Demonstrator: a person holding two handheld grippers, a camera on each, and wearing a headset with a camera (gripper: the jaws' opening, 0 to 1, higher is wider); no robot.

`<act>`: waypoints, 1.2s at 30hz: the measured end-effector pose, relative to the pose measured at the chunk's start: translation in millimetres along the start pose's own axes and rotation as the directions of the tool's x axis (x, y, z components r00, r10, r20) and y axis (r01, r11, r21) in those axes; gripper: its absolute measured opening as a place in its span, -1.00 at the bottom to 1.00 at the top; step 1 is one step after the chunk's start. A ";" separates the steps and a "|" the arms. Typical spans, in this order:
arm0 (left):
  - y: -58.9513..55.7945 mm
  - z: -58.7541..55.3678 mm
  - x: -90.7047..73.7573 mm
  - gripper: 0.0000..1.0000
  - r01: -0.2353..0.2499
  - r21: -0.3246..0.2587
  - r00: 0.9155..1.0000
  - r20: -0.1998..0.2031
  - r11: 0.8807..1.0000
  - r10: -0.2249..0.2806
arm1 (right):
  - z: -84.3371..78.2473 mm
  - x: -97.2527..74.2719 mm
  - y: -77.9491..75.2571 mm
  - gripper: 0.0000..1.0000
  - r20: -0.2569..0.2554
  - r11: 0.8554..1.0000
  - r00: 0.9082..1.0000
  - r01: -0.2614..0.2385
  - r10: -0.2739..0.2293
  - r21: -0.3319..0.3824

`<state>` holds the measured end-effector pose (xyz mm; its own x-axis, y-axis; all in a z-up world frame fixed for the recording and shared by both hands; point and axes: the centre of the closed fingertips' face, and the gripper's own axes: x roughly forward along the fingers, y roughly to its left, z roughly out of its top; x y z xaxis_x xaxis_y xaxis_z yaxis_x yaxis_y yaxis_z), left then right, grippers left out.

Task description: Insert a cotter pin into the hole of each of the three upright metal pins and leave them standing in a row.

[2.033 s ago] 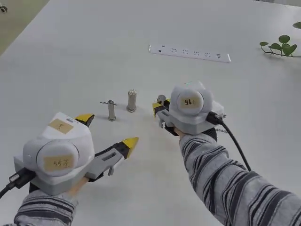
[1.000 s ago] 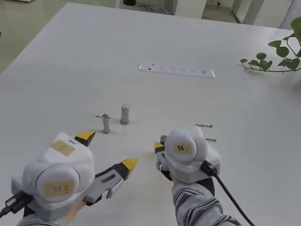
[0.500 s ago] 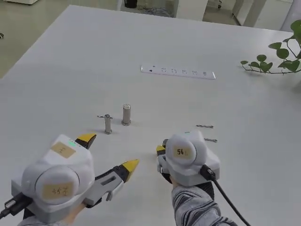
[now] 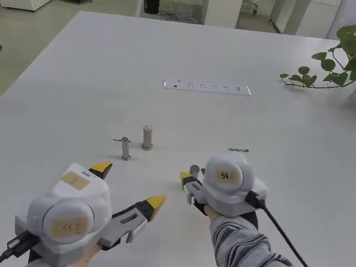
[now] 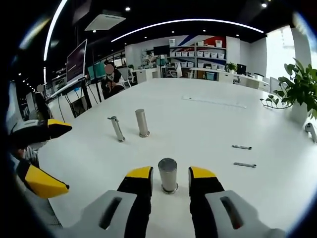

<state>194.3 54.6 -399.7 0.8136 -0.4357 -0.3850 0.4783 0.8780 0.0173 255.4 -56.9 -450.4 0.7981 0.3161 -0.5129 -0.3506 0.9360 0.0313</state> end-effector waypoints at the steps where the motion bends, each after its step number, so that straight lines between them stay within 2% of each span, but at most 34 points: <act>1: -0.1 0.7 0.0 0.38 0.000 0.000 1.000 0.001 1.000 0.000 | 0.9 -1.6 -0.6 -0.48 0.005 1.000 1.000 -0.013 0.013 -0.003; 3: -0.3 0.8 -0.3 0.40 0.002 -0.007 1.000 -0.003 1.000 -0.002 | 0.7 -3.3 3.2 -0.43 0.003 0.996 0.996 -0.084 0.084 -0.017; 4: 0.2 0.6 -0.5 0.42 0.000 -0.006 1.000 -0.008 1.000 0.000 | -3.7 -5.4 1.5 -0.38 -0.023 0.995 0.994 -0.103 0.103 0.006; 6: 1.1 1.3 -1.1 0.49 -0.005 -0.001 1.000 -0.007 1.000 0.005 | -3.1 -7.4 -3.4 -0.35 -0.027 0.990 0.992 -0.126 0.124 -0.056; 7: 1.7 1.8 -1.4 0.50 -0.008 -0.001 1.000 -0.007 1.000 0.008 | -5.8 -9.9 -6.3 -0.34 -0.051 0.986 0.989 -0.141 0.137 -0.084; 10: 4.3 3.0 -2.3 0.54 -0.022 -0.005 1.000 -0.009 1.000 0.022 | -6.1 -13.7 -13.0 -0.26 -0.071 0.979 0.982 -0.182 0.176 -0.090; 13: 6.4 3.5 -2.4 0.53 -0.033 -0.002 0.999 -0.017 0.999 0.033 | -6.9 -15.2 -22.7 -0.23 -0.099 0.964 0.973 -0.221 0.208 -0.150; 16: 7.5 4.1 -1.4 0.53 -0.037 0.009 0.999 -0.018 0.999 0.037 | -9.5 -12.6 -39.5 -0.21 -0.127 0.960 0.967 -0.237 0.219 -0.152; 19: 8.2 4.9 -1.0 0.53 -0.039 0.007 0.999 -0.017 0.999 0.039 | -11.5 -11.6 -51.2 -0.21 -0.161 0.949 0.959 -0.261 0.234 -0.178; 24: 12.0 5.6 -0.2 0.46 -0.053 0.001 0.998 -0.018 0.999 0.053 | -13.0 -5.7 -72.7 -0.24 -0.217 0.941 0.947 -0.278 0.235 -0.195; 25: 12.6 5.2 0.2 0.46 -0.053 0.000 0.998 -0.021 0.999 0.053 | -14.1 -4.0 -78.1 -0.24 -0.238 0.939 0.941 -0.288 0.241 -0.190; 27: 13.6 4.8 0.4 0.45 -0.054 -0.002 0.998 -0.024 0.999 0.053 | -12.9 -0.7 -86.4 -0.25 -0.253 0.939 0.934 -0.299 0.252 -0.168; 32: 17.8 4.1 0.0 0.44 -0.064 -0.003 0.998 -0.028 0.998 0.064 | -10.5 6.9 -109.0 -0.31 -0.298 0.939 0.924 -0.300 0.241 -0.170; 34: 18.8 3.0 0.3 0.43 -0.066 -0.002 0.997 -0.032 0.998 0.066 | -11.3 7.7 -115.4 -0.36 -0.323 0.931 0.919 -0.302 0.227 -0.205; 36: 19.3 1.9 0.8 0.43 -0.067 0.000 0.997 -0.036 0.998 0.067 | -12.8 9.6 -120.3 -0.37 -0.343 0.930 0.913 -0.303 0.220 -0.210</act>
<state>204.9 70.9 -397.9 0.8313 -0.3685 -0.4162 0.4226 0.9053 0.0426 299.0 -168.5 -470.1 0.4834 0.4414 -0.7559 -0.6707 0.7418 0.0043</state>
